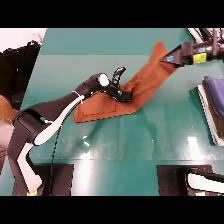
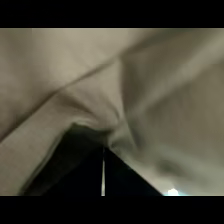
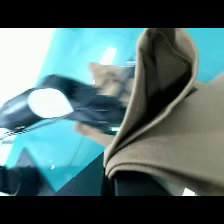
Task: Fold the shirts.
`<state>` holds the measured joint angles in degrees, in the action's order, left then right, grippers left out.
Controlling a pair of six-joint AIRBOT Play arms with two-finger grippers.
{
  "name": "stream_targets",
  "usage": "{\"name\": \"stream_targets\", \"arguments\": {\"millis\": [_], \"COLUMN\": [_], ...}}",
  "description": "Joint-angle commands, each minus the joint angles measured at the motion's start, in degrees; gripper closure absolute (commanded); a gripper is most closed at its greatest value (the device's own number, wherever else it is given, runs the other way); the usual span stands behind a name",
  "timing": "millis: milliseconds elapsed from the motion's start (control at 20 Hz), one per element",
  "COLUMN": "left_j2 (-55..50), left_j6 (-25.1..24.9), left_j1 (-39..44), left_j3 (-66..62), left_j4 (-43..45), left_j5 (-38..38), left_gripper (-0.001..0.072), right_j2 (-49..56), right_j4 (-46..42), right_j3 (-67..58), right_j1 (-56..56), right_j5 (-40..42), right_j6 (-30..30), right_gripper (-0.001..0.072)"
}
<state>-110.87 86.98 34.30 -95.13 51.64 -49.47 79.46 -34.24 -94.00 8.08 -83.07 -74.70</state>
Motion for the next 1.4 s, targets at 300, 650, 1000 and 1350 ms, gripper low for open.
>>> {"name": "stream_targets", "arguments": {"millis": [300, 650, 1000, 1350], "left_j2": [3.41, 22.27, 30.60, 30.56], "left_j6": [0.02, -0.46, -0.48, -0.46], "left_j1": [-6.78, -23.78, -33.83, -33.88], "left_j3": [-3.08, -3.08, -3.08, -3.06], "left_j4": [4.44, 21.35, 22.73, 21.94], "left_j5": [-9.77, -16.37, -19.02, -21.70], "left_gripper": [0.0682, 0.0681, 0.0681, 0.0681], "right_j2": [6.97, 14.12, 24.41, 20.79], "right_j4": [1.11, 1.22, 1.01, -20.68], "right_j3": [-8.98, -9.16, -9.16, -6.36], "right_j1": [13.25, 26.71, 40.74, 28.72], "right_j5": [0.70, 12.39, 27.39, 9.38], "right_j6": [1.86, 5.66, 15.58, 2.93], "right_gripper": [0.0696, 0.0694, 0.0202, 0.0310]}}
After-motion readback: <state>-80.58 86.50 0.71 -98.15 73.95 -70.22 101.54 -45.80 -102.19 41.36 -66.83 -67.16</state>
